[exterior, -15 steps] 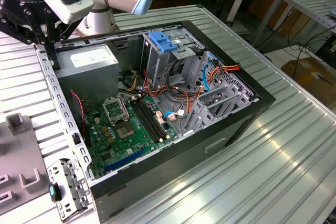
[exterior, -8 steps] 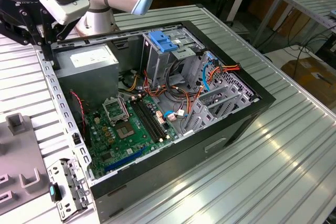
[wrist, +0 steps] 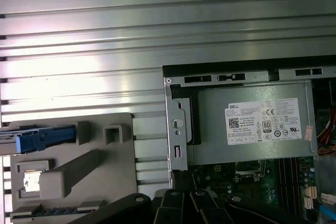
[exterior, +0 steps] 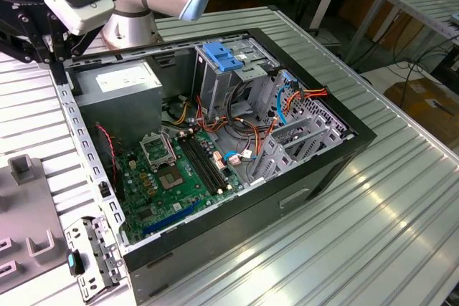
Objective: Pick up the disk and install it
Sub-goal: 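Reach for the disk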
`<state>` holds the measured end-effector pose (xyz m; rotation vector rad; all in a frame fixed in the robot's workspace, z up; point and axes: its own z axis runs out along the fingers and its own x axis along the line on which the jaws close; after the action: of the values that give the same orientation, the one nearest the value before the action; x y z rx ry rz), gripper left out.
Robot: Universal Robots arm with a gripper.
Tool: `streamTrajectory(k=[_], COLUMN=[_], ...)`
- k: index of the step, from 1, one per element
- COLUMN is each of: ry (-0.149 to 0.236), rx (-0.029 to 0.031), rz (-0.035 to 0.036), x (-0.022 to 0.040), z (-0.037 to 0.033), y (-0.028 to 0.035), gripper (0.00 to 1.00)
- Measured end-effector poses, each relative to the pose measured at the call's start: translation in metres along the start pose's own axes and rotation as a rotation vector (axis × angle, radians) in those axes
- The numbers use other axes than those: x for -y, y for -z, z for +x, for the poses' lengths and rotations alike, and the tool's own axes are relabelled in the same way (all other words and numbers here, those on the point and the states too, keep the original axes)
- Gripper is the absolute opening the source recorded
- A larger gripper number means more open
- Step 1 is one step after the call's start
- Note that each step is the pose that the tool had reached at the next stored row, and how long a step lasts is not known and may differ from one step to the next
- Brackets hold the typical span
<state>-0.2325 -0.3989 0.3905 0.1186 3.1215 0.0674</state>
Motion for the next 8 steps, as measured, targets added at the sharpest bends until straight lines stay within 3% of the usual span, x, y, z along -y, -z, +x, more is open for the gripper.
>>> streamTrajectory(k=[8], ry=[0.0], rx=[-0.0002], rz=[0.0001], x=[0.0006], z=[0.0076], y=[0.0], gripper=[0.11])
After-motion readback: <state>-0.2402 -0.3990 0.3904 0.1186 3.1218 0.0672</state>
